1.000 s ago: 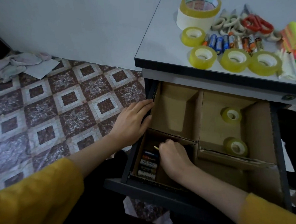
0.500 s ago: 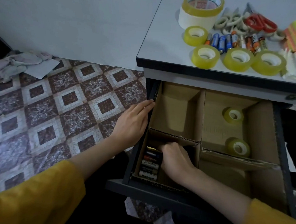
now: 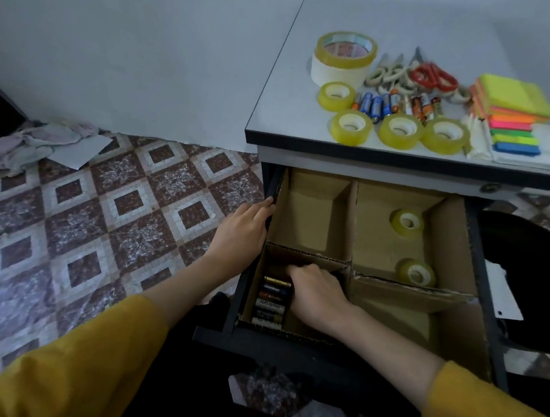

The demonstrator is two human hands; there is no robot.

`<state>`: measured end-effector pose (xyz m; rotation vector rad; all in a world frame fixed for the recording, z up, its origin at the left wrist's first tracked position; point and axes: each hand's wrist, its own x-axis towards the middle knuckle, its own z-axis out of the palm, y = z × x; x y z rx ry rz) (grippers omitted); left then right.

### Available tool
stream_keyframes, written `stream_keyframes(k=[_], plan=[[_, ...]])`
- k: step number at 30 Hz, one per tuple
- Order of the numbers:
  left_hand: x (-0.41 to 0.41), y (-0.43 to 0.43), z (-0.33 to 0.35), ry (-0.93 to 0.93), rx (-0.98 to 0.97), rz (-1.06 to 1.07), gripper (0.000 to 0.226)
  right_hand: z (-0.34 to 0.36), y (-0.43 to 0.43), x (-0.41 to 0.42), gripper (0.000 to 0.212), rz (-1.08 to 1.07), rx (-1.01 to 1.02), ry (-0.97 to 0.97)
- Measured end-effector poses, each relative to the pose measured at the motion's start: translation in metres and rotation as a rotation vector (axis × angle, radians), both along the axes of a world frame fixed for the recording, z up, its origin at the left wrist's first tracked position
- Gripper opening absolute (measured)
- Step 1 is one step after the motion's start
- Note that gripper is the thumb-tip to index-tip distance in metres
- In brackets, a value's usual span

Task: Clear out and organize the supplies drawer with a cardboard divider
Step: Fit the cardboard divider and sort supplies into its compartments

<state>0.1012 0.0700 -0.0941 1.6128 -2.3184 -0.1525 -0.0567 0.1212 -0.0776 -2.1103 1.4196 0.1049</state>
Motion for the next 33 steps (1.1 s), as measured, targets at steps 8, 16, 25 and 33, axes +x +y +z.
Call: stream_keyframes(k=[8,16,25,33], plan=[[-0.003,-0.019,0.052,-0.145,0.088,0.010,0.044,0.097,-0.035,-0.060,0.013,-0.117,-0.033,-0.271],[-0.036,-0.058,0.131,0.089,-0.116,-0.071,0.012,0.171,-0.083,-0.128,0.008,-0.367,-0.424,-0.318],[-0.097,-0.123,0.186,-0.150,-0.046,-0.098,0.025,0.185,-0.141,-0.176,0.019,-0.455,-0.525,-0.097],[-0.130,-0.157,0.183,-0.184,0.188,-0.105,0.040,0.171,-0.171,-0.166,0.016,-0.502,-0.486,-0.067]])
